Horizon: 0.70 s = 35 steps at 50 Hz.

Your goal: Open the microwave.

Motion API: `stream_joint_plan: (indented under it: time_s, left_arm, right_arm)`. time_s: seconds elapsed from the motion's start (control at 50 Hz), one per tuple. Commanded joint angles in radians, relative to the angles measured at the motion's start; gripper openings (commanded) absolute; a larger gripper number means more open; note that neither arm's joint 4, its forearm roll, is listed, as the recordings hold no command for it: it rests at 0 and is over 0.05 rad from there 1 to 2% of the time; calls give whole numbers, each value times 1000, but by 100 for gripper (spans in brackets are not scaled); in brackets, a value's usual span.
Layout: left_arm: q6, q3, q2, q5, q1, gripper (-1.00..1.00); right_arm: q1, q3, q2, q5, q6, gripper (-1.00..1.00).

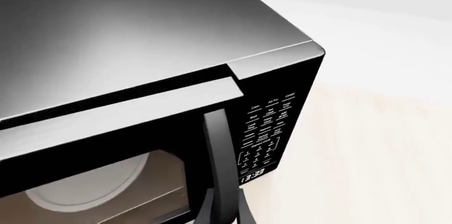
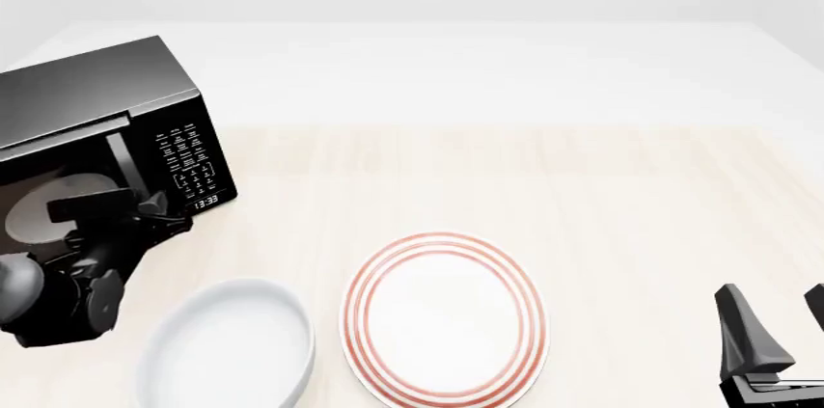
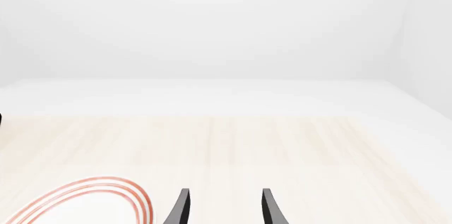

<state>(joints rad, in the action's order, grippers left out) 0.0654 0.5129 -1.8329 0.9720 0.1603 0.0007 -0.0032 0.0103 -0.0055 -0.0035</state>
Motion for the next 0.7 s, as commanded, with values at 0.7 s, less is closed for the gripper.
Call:
stream_joint_plan:
  time_s: [0.7]
  left_arm:
    - [-15,-199,292,37,-53,-100]
  right_arm:
    - [0,0,0,0,0,100]
